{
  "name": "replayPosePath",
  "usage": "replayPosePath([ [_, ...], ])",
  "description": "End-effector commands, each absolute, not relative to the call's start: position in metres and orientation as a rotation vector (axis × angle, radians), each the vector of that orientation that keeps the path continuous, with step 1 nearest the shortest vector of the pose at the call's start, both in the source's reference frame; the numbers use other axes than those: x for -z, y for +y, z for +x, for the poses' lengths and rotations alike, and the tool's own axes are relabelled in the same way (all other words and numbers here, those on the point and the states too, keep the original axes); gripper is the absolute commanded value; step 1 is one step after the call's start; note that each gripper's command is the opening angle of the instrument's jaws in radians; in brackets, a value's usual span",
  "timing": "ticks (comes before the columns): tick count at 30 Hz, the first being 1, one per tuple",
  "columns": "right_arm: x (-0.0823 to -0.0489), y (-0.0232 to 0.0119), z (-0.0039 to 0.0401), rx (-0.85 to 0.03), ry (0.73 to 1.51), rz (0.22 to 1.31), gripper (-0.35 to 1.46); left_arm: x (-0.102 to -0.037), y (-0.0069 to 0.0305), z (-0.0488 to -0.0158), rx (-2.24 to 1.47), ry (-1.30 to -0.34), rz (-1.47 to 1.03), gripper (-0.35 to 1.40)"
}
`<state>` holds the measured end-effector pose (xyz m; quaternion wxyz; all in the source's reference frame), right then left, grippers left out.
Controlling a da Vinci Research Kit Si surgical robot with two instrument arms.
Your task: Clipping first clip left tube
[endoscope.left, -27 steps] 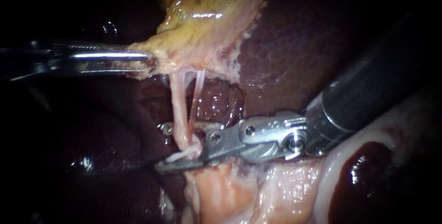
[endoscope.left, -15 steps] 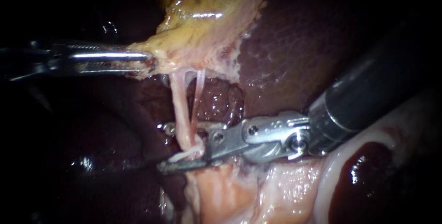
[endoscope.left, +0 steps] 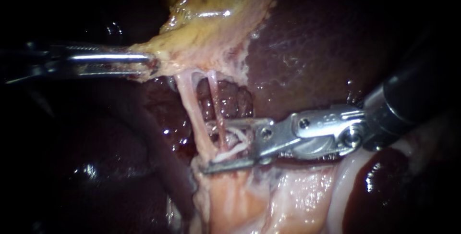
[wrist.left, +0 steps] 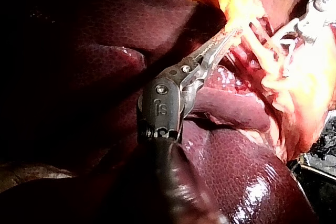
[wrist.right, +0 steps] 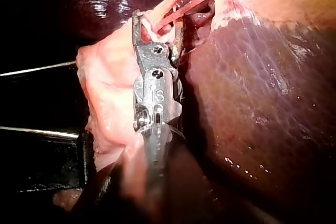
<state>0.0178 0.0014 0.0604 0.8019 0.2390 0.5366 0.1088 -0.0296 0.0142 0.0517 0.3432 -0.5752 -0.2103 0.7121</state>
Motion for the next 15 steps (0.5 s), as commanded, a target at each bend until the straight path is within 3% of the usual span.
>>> replayPosePath([
  [1,-0.0606,0.0015,0.0175,-0.233,1.146,0.510,0.48,-0.0517,0.0142,-0.0296,-1.850,-0.548,-1.496,-0.35],
  [15,-0.0592,0.0030,0.0147,-0.246,1.128,0.507,0.48,-0.0516,0.0143,-0.0291,-1.845,-0.546,-1.500,-0.35],
])
